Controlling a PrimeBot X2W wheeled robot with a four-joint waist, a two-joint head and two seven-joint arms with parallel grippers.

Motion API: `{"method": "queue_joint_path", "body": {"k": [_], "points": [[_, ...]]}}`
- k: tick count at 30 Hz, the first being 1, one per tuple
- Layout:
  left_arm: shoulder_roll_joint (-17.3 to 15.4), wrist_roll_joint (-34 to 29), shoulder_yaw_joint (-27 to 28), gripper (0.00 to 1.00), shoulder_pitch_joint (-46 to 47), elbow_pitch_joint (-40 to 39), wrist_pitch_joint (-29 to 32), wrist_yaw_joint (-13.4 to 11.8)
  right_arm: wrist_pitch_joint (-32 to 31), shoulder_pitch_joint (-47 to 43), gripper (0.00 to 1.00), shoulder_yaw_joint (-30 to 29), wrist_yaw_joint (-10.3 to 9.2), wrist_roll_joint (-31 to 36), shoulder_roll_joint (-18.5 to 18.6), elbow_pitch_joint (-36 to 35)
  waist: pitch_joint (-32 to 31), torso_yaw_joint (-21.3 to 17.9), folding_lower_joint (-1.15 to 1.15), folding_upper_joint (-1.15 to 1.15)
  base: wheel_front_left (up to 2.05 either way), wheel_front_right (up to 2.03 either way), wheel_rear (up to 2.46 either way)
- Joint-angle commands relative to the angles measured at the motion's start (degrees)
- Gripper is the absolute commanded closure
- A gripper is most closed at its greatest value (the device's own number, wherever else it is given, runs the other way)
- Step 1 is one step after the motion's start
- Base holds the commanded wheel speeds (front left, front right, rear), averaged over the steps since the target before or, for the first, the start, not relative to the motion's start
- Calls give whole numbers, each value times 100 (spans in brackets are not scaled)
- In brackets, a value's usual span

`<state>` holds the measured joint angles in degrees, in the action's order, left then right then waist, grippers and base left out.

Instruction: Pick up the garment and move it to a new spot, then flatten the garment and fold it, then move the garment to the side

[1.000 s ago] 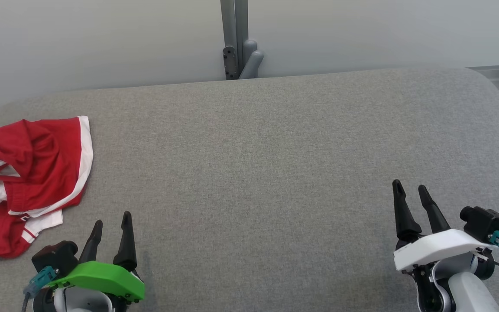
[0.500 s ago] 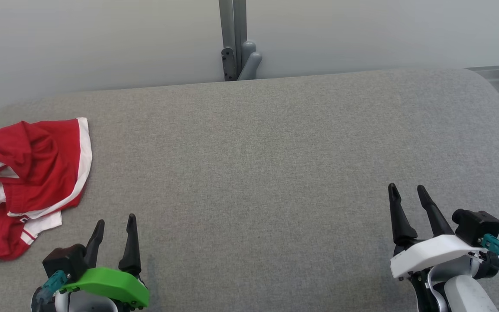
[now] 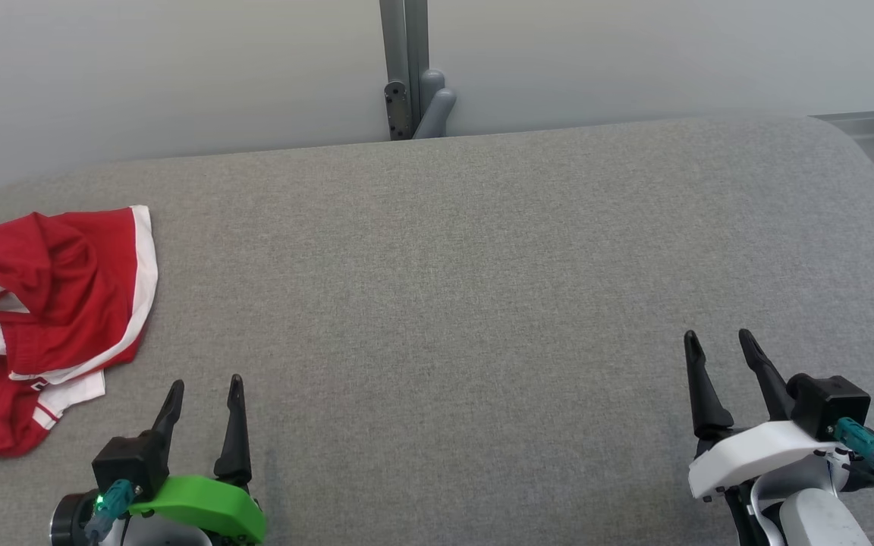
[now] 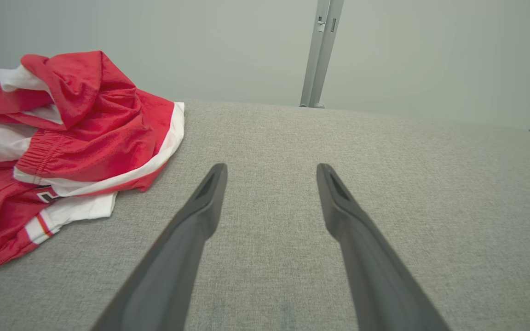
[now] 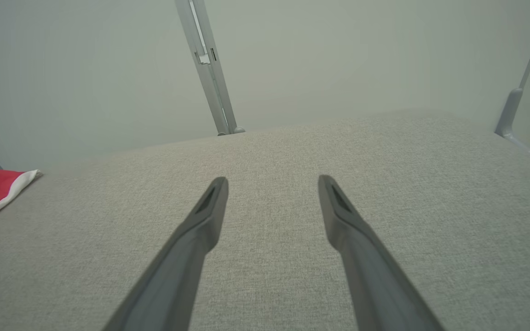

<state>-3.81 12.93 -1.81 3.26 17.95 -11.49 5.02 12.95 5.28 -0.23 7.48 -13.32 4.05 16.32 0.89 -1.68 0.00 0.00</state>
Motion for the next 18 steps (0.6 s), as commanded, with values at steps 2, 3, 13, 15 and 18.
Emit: {"method": "queue_joint_path", "body": {"k": [2,3,13,15,18], "points": [[3,-193,3,0,-48,-54,-69,-28,56,-17,0,-24,2,189,-6,-22,3,-7,0,0,0,0,0],[5,-235,-1,0,-58,-53,-85,-35,62,-20,0,-32,2,241,-8,-26,6,-11,0,0,0,0,0],[42,-583,79,0,-143,-38,-228,-51,139,-82,0,-110,2,691,-30,-77,24,-32,0,0,0,0,0],[50,-667,84,0,-162,-43,-248,-53,153,-92,0,-158,2,785,-32,-91,27,-35,0,0,0,0,0],[61,-769,110,0,-186,-41,-288,-64,183,-112,0,-193,2,920,-47,-104,29,-38,0,0,0,0,0]]}}
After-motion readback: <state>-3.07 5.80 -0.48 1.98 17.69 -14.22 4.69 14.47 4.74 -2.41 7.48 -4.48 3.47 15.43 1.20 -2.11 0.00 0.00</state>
